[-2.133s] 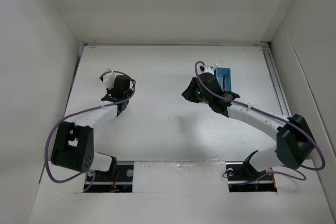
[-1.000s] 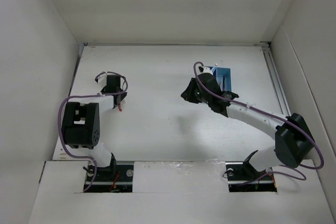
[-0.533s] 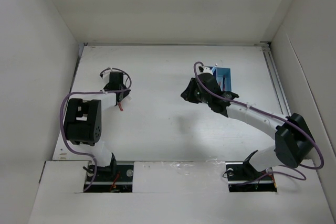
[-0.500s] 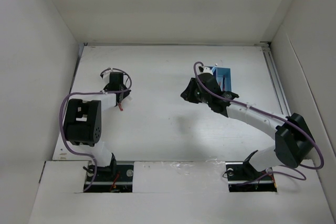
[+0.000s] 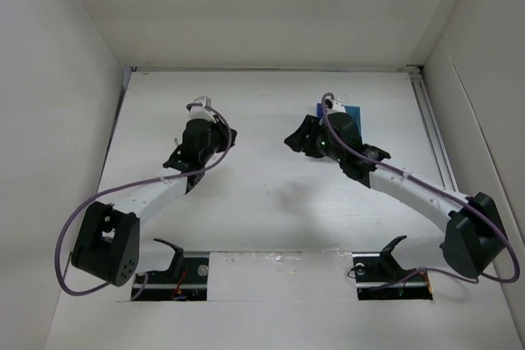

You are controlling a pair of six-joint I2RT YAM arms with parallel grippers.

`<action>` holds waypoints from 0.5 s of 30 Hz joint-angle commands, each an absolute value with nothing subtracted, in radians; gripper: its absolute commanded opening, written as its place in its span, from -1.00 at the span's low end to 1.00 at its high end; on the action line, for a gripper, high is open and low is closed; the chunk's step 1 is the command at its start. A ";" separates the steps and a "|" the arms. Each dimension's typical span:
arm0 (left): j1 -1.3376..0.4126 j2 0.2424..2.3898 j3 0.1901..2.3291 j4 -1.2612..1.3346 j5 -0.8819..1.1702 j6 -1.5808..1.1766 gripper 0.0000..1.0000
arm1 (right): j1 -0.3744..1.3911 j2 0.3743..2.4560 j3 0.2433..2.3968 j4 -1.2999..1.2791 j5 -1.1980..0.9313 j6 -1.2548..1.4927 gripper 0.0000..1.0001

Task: Sort the stationery into containers
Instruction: Pick up the pen from the center of the board.

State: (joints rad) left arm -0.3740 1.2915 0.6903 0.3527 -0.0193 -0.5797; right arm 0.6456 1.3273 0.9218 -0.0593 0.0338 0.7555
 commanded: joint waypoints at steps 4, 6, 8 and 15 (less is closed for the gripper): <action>-0.405 1.262 0.641 0.367 -0.004 -0.561 -1.00 | 0.624 1.319 0.908 0.046 -0.078 0.746 0.17; -0.405 1.262 0.667 0.267 -0.117 -0.581 -1.00 | 0.624 1.341 0.917 0.046 -0.100 0.746 0.17; -0.405 1.295 0.698 0.157 -0.236 -0.606 -0.81 | 0.624 1.350 0.917 0.046 -0.109 0.746 0.19; -0.393 1.400 0.716 0.095 -0.296 -0.672 -0.06 | 0.624 1.361 0.928 0.035 -0.100 0.746 0.19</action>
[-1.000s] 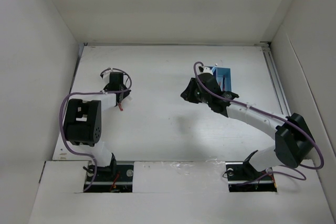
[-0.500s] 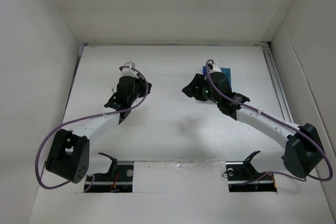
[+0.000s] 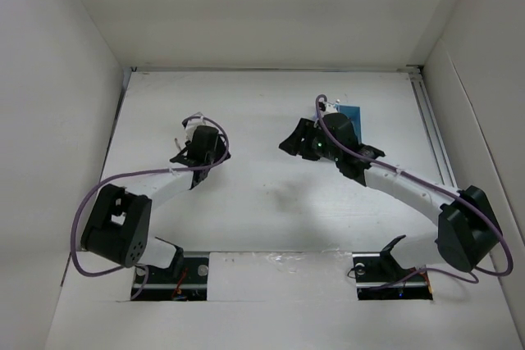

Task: Sort the stationery into containers
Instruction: Pick up the pen from the center of the board.

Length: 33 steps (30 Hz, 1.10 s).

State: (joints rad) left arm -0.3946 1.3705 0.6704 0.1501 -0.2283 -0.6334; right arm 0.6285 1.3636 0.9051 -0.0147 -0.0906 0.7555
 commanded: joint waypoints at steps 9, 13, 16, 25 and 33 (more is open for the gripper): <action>-0.357 1.531 0.765 0.075 -0.351 -0.721 0.02 | 0.624 1.382 0.937 0.026 -0.100 0.746 0.21; -0.357 1.554 0.787 0.075 -0.386 -0.730 -0.05 | 0.624 1.382 0.937 0.017 -0.100 0.746 0.21; -0.357 1.595 0.833 0.064 -0.387 -0.730 -0.35 | 0.624 1.382 0.937 0.017 -0.087 0.746 0.21; -0.357 1.614 0.856 0.011 -0.396 -0.703 -0.42 | 0.624 1.364 0.937 0.008 -0.083 0.746 0.21; -0.357 1.646 0.853 0.020 -0.387 -0.669 -0.38 | 0.624 1.364 0.937 0.008 -0.092 0.746 0.21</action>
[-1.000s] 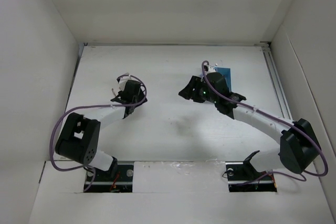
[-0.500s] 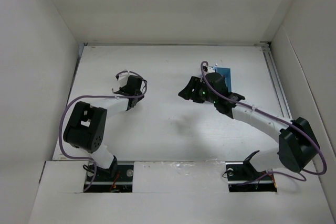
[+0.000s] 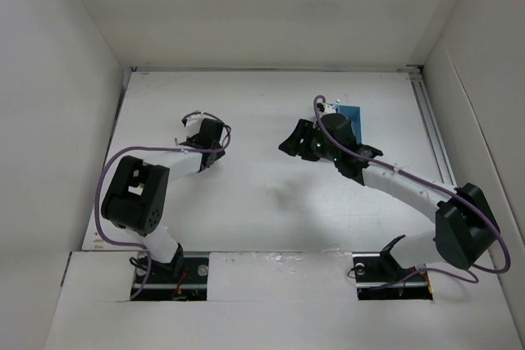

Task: Sort the stationery into containers
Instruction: Pick up the pen from the center of the board.

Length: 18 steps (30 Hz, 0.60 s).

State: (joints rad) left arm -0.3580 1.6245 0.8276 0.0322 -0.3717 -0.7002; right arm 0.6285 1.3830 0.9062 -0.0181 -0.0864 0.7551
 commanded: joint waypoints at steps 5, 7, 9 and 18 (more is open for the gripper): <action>-0.357 1.695 0.888 0.003 -0.377 -0.658 -0.38 | 0.624 1.364 0.937 0.008 -0.092 0.746 0.21; -0.357 1.695 0.888 0.003 -0.377 -0.649 -0.38 | 0.624 1.355 0.937 0.008 -0.092 0.746 0.21; -0.357 1.695 0.888 0.003 -0.365 -0.629 -0.56 | 0.624 1.355 0.937 0.008 -0.092 0.746 0.21; -0.357 1.640 0.818 0.043 -0.287 -0.620 -1.00 | 0.624 1.345 0.937 0.008 -0.091 0.746 0.21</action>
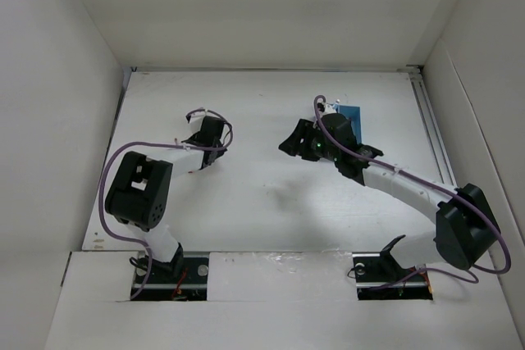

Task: Sort the stationery into containers
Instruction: Pick up the pen from the center of the board.

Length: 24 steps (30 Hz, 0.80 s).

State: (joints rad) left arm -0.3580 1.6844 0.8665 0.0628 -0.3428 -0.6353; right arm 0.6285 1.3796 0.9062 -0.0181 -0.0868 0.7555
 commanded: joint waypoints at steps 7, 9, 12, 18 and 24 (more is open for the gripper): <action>-0.396 1.491 0.741 0.150 -0.189 -0.595 -1.00 | 0.624 1.345 0.937 0.008 -0.092 0.746 0.24; -0.420 1.450 0.709 0.195 -0.118 -0.565 -1.00 | 0.624 1.345 0.937 0.008 -0.092 0.746 0.24; -0.430 1.370 0.634 0.337 0.045 -0.554 -1.00 | 0.624 1.355 0.937 0.008 -0.092 0.746 0.30; -0.430 1.292 0.560 0.524 0.280 -0.534 -1.00 | 0.624 1.364 0.937 0.008 -0.101 0.746 0.46; -0.497 1.373 0.581 0.589 0.497 -0.474 -1.00 | 0.624 1.355 0.927 0.052 -0.152 0.736 0.52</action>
State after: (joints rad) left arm -0.4503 1.3415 0.5694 0.4992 0.3435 -0.5304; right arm 0.6285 1.3777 0.9058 -0.0151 -0.1135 0.7544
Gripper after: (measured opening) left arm 0.058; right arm 0.756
